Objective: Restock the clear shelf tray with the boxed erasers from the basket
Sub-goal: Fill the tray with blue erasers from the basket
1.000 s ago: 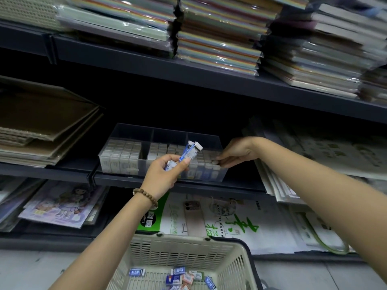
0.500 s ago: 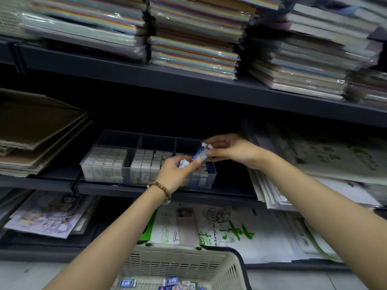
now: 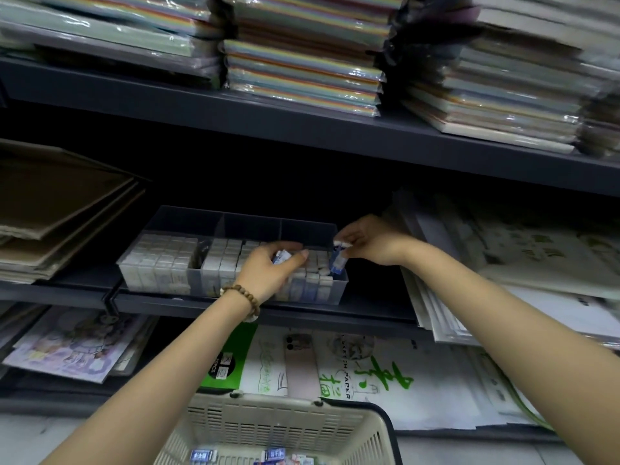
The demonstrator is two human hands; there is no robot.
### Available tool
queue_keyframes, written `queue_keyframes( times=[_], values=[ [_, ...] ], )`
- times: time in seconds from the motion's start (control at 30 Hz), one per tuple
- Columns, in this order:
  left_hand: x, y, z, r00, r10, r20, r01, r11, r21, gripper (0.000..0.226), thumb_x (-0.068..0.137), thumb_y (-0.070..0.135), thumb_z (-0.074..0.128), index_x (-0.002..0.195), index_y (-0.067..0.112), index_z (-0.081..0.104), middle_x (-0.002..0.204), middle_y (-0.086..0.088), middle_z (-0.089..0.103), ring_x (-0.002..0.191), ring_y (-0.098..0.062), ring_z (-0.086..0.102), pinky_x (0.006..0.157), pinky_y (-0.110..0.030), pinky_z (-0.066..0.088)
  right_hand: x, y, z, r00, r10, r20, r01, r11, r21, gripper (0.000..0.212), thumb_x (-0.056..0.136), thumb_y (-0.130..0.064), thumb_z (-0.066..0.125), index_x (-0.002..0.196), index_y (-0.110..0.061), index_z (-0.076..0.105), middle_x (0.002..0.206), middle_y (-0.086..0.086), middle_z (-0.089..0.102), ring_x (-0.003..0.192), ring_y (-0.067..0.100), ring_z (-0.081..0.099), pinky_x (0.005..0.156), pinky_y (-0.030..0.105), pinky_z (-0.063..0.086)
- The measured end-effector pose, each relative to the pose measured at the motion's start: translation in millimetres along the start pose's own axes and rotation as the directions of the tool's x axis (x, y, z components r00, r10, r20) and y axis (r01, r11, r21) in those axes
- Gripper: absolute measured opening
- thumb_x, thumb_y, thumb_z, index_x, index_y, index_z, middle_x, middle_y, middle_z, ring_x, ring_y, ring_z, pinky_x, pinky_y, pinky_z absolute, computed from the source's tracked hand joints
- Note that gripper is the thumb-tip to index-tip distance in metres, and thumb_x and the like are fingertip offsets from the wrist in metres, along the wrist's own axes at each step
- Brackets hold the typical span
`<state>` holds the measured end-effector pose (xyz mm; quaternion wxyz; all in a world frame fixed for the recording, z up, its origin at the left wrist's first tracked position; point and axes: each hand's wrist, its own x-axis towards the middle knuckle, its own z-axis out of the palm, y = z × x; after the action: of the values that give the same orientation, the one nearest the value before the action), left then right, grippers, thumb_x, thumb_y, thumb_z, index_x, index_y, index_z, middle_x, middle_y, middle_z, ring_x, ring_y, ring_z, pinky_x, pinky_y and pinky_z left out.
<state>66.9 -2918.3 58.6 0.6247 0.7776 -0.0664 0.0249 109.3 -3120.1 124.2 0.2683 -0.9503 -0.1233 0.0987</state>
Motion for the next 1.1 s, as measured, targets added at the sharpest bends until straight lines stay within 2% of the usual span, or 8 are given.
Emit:
queue_keyframes(
  times=[0.1,0.17,0.27,0.37,0.7,0.8,0.93,1.1],
  values=[
    [0.1,0.2,0.3,1.0,-0.003,0.0,0.003,1.0,-0.011,0.013,0.088,0.024,0.063,0.1,0.018,0.064,0.052,0.017,0.051,0.036,0.005,0.045,0.038,-0.01,0.034,1.9,-0.8,1.5,0.999,-0.022,-0.027,0.019,0.992,-0.128,0.027,0.083,-0.009,0.068,0.11,-0.008,0.067,0.11,0.006,0.069,0.092,0.012,0.062,0.076,0.019,0.043],
    [-0.6,-0.1,0.0,1.0,-0.003,0.001,0.003,1.0,-0.02,0.013,0.088,0.024,0.063,0.099,0.018,0.064,0.048,0.018,0.051,0.035,0.005,0.045,0.038,-0.01,0.034,0.8,-1.6,1.6,0.999,-0.045,-0.03,0.039,0.982,-0.184,0.027,0.082,-0.007,0.068,0.106,0.004,0.064,0.109,0.016,0.068,0.095,0.024,0.065,0.071,0.022,0.044],
    [-0.9,-0.4,-0.5,0.999,0.031,0.015,-0.031,0.999,0.016,0.014,0.088,0.025,0.063,0.1,0.018,0.064,0.059,0.019,0.054,0.039,0.006,0.047,0.04,-0.006,0.034,1.7,-3.6,3.0,0.997,-0.073,-0.02,0.064,0.958,-0.28,0.032,0.083,-0.008,0.066,0.11,0.007,0.059,0.114,0.022,0.063,0.103,0.031,0.06,0.084,0.035,0.05],
    [-0.1,1.7,0.7,0.996,0.076,0.056,-0.082,0.989,0.125,0.015,0.088,0.027,0.063,0.102,0.021,0.064,0.076,0.019,0.057,0.051,0.009,0.047,0.047,-0.001,0.038,5.7,-6.1,10.0,0.997,-0.072,-0.026,0.059,0.937,-0.344,0.037,0.086,-0.013,0.065,0.122,-0.007,0.06,0.124,0.009,0.06,0.109,0.023,0.058,0.092,0.03,0.048],
    [-0.6,2.4,1.3,0.999,0.011,0.042,-0.01,1.0,-0.019,0.006,0.088,0.022,0.062,0.094,0.023,0.062,0.096,-0.006,0.068,0.042,0.009,0.05,0.043,-0.004,0.035,0.7,14.9,20.3,0.992,-0.016,-0.126,0.016,1.0,-0.001,0.025,0.078,-0.022,0.075,0.103,-0.018,0.07,0.095,-0.006,0.065,0.076,-0.002,0.055,0.058,0.004,0.039],
    [-1.0,2.7,0.7,0.999,0.008,0.036,-0.007,0.999,-0.032,0.01,0.088,0.022,0.062,0.098,0.019,0.063,0.093,-0.004,0.069,0.04,0.008,0.049,0.042,-0.004,0.035,3.8,13.7,30.7,0.99,-0.046,-0.132,0.038,0.998,-0.059,0.014,0.078,-0.019,0.075,0.091,-0.016,0.071,0.081,-0.014,0.057,0.074,0.002,0.053,0.066,0.013,0.041],
    [-4.7,3.3,-1.9,1.0,0.004,0.027,-0.003,0.998,-0.057,0.013,0.089,0.02,0.062,0.1,0.013,0.064,0.047,0.016,0.057,0.033,0.004,0.044,0.037,-0.008,0.032,3.3,14.0,29.4,0.989,-0.08,-0.128,0.081,0.997,0.001,0.011,0.078,-0.019,0.075,0.088,-0.024,0.07,0.083,-0.017,0.055,0.079,0.006,0.054,0.067,0.013,0.042],
    [-5.6,2.0,-4.3,0.998,-0.045,0.031,0.048,0.992,-0.117,0.011,0.089,0.023,0.062,0.098,0.018,0.065,0.075,0.0,0.064,0.035,0.001,0.04,0.036,-0.013,0.033,-4.9,14.1,29.4,0.993,-0.102,-0.054,0.108,0.987,0.118,0.013,0.074,-0.032,0.077,0.086,-0.028,0.072,0.089,-0.013,0.06,0.08,0.003,0.054,0.066,0.009,0.044]
  ],
)
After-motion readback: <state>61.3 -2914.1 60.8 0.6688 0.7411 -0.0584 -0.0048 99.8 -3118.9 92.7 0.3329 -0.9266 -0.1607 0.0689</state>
